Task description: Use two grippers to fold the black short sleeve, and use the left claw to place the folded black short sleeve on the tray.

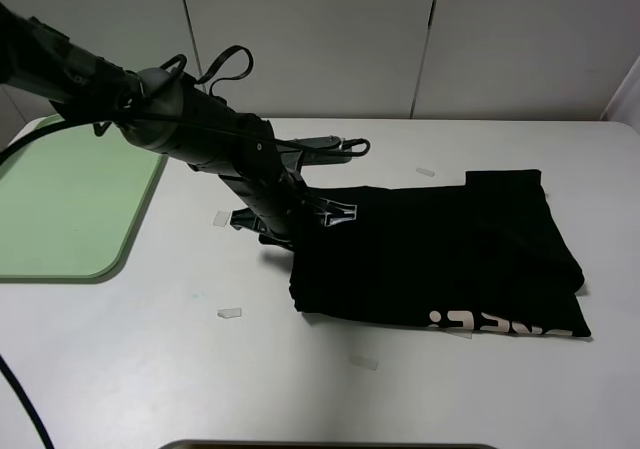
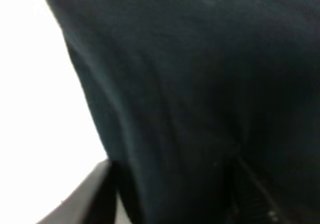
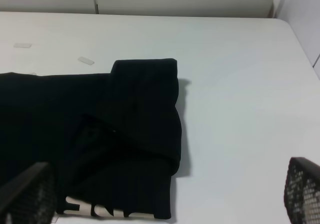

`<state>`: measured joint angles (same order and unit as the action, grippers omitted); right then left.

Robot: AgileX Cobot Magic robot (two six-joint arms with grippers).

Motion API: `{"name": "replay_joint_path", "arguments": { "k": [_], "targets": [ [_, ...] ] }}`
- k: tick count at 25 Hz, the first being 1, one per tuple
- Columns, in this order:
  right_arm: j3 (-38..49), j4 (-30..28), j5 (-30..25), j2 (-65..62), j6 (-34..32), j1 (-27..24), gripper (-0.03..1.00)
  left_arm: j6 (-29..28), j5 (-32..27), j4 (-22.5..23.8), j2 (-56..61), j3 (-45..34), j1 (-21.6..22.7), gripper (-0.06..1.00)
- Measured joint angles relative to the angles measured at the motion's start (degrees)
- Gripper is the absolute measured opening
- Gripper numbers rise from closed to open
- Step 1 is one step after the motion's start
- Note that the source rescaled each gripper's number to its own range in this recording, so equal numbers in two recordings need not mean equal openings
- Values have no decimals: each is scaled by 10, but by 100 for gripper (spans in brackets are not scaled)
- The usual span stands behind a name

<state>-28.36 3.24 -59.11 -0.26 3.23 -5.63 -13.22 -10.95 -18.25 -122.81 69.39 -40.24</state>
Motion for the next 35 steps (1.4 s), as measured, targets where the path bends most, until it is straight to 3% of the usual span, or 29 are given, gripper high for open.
{"name": "replay_joint_path", "arguments": {
  "k": [7, 11, 14, 26, 35],
  "targets": [
    [0, 1, 0, 0, 0, 0, 100, 0, 5, 0, -2, -1, 0, 20],
    [0, 1, 0, 0, 0, 0, 100, 0, 55, -34, -16, 3, -13, 8],
    [0, 1, 0, 0, 0, 0, 100, 0, 59, -41, -16, 3, -15, 1],
    [0, 1, 0, 0, 0, 0, 100, 0, 57, -43, -11, 3, -9, 0],
    [0, 1, 0, 0, 0, 0, 100, 5, -18, -4, 46, 2, 27, 0]
  ]
}}
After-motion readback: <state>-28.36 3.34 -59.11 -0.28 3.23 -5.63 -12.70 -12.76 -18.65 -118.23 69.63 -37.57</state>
